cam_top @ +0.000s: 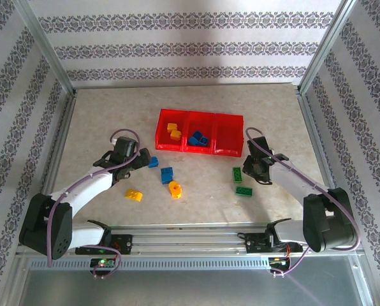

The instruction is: Sort the legos into containers by color

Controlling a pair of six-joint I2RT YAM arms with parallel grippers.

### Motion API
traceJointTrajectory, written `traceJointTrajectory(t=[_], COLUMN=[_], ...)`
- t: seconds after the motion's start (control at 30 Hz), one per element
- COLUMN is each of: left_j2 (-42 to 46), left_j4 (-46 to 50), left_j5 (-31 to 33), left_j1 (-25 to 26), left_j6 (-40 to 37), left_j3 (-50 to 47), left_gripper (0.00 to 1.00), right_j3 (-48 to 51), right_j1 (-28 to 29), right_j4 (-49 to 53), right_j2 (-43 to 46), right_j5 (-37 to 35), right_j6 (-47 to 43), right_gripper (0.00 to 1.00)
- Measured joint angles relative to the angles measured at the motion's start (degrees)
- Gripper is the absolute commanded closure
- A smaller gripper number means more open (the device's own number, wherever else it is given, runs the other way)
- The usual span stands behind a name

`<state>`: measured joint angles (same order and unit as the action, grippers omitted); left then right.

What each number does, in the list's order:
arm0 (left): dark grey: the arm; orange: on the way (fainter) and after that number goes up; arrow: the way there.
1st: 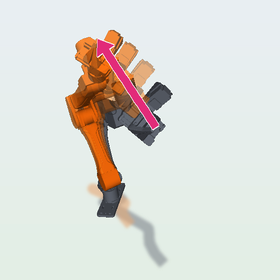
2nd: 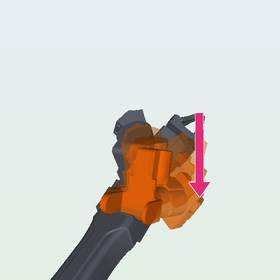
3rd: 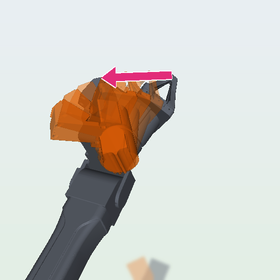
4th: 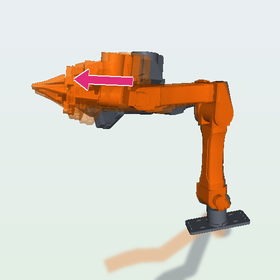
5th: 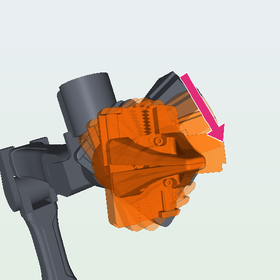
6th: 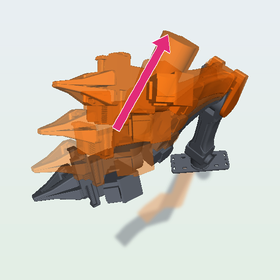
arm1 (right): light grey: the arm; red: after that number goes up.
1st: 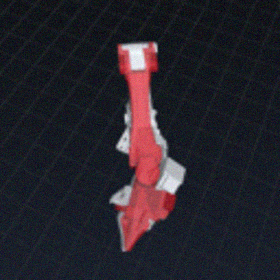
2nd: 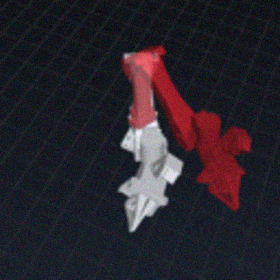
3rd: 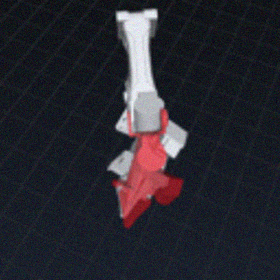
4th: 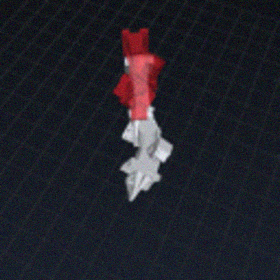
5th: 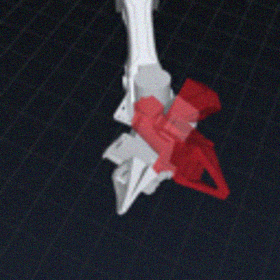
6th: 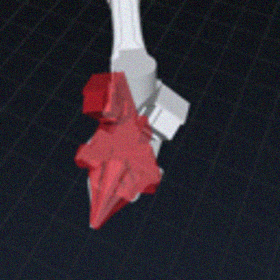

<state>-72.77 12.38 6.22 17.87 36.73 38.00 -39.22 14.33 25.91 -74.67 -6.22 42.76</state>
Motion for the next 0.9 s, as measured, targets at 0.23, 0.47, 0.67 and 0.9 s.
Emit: traceJointTrajectory(t=[0.23, 0.47, 0.67, 0.9], left_j2=[0.0, 0.0, 0.1, 2.6], left_j4=[0.0, 0.0, 0.0, 0.7], left_j5=[0.0, 0.0, 0.0, 0.1], left_j1=[0.0, 0.0, 0.0, 0.0], left_j6=[0.0, 0.0, 0.0, 0.0], left_j3=[0.0, 0.0, -0.1, -1.6], left_gripper=[0.0, 0.0, 0.0, 0.0], right_j3=[-4.9, -12.9, -20.0, -28.7], right_j1=[3.1, 6.6, 7.8, 8.0], right_j4=[0.6, 0.8, 0.8, 0.9], right_j2=[0.9, -3.1, -10.0, -19.7], right_j5=[-1.4, -2.6, -3.0, -3.2], right_j6=[-2.1, -5.2, -8.5, -12.0], right_gripper=[0.78, 0.79, 0.78, 0.75])
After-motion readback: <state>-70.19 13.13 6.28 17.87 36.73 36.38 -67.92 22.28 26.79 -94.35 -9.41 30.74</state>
